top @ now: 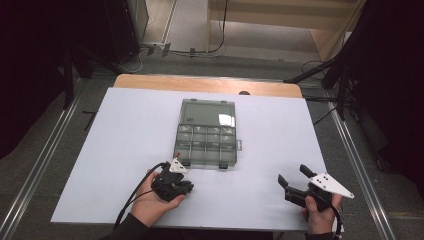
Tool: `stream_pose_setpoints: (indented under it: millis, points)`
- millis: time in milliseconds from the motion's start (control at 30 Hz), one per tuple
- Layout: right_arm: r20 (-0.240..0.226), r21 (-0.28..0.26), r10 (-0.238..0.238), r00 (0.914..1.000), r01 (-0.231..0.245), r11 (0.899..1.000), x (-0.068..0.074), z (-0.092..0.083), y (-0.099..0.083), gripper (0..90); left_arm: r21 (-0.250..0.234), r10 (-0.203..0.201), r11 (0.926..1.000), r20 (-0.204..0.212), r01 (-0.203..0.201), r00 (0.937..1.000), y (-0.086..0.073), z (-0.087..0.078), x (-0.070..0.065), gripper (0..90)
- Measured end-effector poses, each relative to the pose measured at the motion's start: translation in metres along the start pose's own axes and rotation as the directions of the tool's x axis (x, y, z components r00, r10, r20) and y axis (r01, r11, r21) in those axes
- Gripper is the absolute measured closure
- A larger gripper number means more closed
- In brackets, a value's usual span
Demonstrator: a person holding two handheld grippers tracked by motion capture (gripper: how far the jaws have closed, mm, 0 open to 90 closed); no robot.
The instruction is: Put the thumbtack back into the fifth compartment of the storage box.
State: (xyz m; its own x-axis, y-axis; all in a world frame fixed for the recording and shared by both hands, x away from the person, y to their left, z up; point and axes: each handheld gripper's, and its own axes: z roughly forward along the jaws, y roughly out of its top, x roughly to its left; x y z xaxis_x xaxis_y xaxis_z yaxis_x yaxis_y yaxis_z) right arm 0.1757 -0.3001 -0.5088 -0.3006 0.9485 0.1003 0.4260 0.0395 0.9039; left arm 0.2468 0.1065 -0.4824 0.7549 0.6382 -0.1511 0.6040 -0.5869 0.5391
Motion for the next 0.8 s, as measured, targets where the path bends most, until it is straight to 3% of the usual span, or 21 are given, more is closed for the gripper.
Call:
stream_pose_setpoints:
  millis: [233, 567, 800]
  points:
    - [0.000, -0.001, 0.003, 1.0000, -0.003, 1.000, 0.0003, -0.0002, 0.0001, 13.2, -0.005, -0.010, 0.9999, 0.014, 0.010, 0.9998, -0.0003, -0.0019, -0.0010, 80.4]
    - [0.002, -0.001, 0.006, 1.0000, -0.006, 1.000, -0.0002, -0.0004, -0.0001, 13.3, 0.034, 0.023, 0.9992, -0.023, -0.023, 0.9995, -0.0018, 0.0067, -0.0077, 81.1]
    - [0.004, 0.001, 0.005, 1.0000, -0.005, 1.000, 0.0000, -0.0005, 0.0001, 13.3, 0.027, 0.015, 0.9995, -0.007, -0.015, 0.9999, -0.0021, 0.0061, -0.0051, 84.3]
